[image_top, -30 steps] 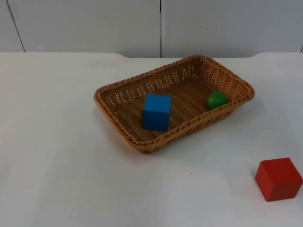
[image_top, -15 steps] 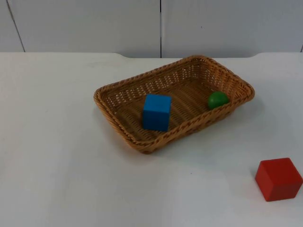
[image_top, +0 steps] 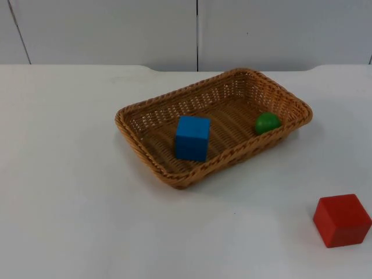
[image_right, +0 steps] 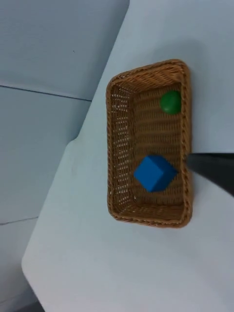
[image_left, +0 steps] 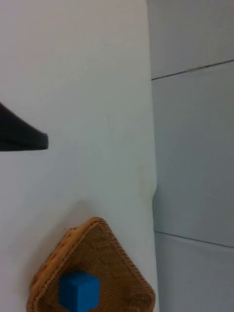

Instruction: Place all geometric objects except the red cube into the basket.

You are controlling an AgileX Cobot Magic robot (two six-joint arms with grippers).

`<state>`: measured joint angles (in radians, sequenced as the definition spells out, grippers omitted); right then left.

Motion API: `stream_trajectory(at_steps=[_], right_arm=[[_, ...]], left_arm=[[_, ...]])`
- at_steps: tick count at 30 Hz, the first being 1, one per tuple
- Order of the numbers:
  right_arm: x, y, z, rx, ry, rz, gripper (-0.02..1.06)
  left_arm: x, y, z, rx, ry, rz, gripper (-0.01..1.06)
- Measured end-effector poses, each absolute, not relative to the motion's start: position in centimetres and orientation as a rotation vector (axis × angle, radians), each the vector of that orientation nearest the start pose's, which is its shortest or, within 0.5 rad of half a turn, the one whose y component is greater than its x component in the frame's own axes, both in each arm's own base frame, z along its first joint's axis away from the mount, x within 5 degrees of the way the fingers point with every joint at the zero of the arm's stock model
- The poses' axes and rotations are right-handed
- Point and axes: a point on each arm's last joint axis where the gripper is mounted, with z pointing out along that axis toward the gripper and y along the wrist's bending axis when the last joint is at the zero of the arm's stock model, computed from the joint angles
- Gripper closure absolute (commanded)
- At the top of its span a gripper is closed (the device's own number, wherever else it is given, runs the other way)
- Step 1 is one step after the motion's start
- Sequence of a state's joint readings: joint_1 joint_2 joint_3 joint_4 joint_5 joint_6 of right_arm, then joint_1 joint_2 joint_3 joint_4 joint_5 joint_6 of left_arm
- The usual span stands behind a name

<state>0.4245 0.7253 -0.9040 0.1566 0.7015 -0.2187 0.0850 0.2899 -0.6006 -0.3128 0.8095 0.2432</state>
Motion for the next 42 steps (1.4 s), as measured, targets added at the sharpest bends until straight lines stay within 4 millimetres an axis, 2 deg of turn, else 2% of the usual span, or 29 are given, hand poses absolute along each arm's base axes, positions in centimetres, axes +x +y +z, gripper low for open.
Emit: stream_trajectory(at_steps=[2,3,4,7,10,14,22,27,36,40,42], right_arm=[[9.9,5.5,38.4,-0.582,1.906,0.314,0.19],[9.9,5.5,38.4,-0.582,1.906,0.314,0.19],[8.5,4.9,38.0,-0.58,1.88,0.318,0.19],[6.2,3.9,37.2,-0.573,1.834,0.324,0.19],[5.2,3.5,36.6,-0.572,1.821,0.326,0.19],[2.8,2.4,34.6,-0.583,1.816,0.328,0.19],[-0.8,0.9,32.1,-0.593,1.827,0.34,0.19],[-1.7,0.2,30.8,-0.549,1.868,0.33,0.19],[-0.8,-0.1,28.3,-0.504,1.983,0.27,0.19],[-0.8,-0.1,28.2,-0.503,1.992,0.268,0.19],[-0.8,-0.1,28.2,-0.502,1.992,0.269,0.19]], left_arm=[[3.4,-1.5,32.4,0.058,1.921,-0.131,0.0],[3.4,-1.5,32.4,0.058,1.921,-0.131,0.0],[2.7,-1.4,32.4,0.04,1.903,-0.109,0.0],[1.4,-1.1,32.1,0.004,1.89,-0.078,0.0],[0.7,-1.1,31.8,-0.003,1.896,-0.067,0.0],[-1.1,-1.1,31.2,-0.001,1.885,-0.049,0.0],[-1.6,-0.9,29.9,-0.002,1.988,-0.016,0.0],[-1.6,-0.4,29.8,-0.009,1.998,0.059,0.0],[-1.7,-0.1,29.8,-0.013,1.999,0.101,0.0],[-1.6,-0.1,29.7,-0.022,2.001,0.095,0.0],[-1.2,-0.1,29.0,-0.031,2.022,0.088,0.0]])
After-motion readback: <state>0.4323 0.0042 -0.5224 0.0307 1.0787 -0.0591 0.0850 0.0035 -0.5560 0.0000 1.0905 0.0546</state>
